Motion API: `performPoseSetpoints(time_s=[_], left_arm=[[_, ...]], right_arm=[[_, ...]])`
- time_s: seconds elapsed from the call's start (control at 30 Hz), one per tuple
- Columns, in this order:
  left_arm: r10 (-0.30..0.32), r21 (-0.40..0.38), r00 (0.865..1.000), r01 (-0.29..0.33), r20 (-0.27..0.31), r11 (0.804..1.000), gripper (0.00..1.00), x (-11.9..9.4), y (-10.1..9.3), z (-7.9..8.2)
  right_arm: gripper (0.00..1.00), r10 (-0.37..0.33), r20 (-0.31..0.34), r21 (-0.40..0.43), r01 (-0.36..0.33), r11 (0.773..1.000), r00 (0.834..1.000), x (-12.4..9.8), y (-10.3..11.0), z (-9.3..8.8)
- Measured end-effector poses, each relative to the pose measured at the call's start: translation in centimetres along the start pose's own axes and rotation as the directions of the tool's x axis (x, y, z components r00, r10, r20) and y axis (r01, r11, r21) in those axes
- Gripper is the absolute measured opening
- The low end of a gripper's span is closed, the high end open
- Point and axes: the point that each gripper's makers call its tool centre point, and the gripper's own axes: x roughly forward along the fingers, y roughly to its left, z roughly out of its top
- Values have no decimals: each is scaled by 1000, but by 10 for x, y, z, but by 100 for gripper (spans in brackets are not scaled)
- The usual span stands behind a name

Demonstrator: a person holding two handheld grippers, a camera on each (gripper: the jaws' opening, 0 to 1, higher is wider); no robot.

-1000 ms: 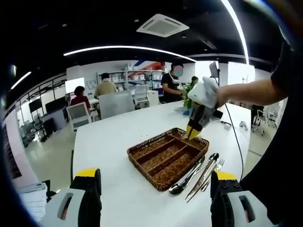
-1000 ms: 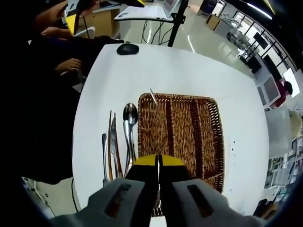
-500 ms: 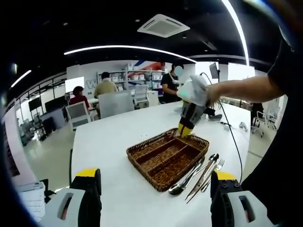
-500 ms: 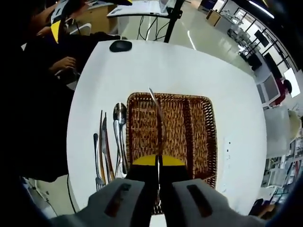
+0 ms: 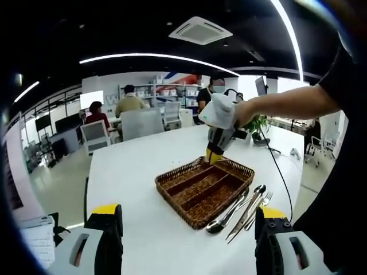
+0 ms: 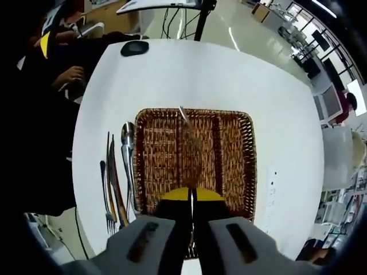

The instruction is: Arrange the knives, forks, and spoons in their matching storage slots by inserting each utensil handle-first until every utensil is classified and aligned in the correct compartment

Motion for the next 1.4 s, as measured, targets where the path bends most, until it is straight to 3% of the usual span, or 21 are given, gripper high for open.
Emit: performPoseSetpoints(time_s=[0.53,0.93,1.4], left_arm=[[9,-13,1000,-9,-8,1000,100,3,3,-1],[19,-43,1000,-20,-19,999,100,5,11,-10],[31,-64,999,-34,-43,997,100,6,22,-22]], right_arm=[[0,24,-65,13,-23,1000,998,15,-20,5],[0,15,-110,10,-14,1000,994,46,-25,-6],[0,-16,-132,-33,12,999,991,88,-19,-3]])
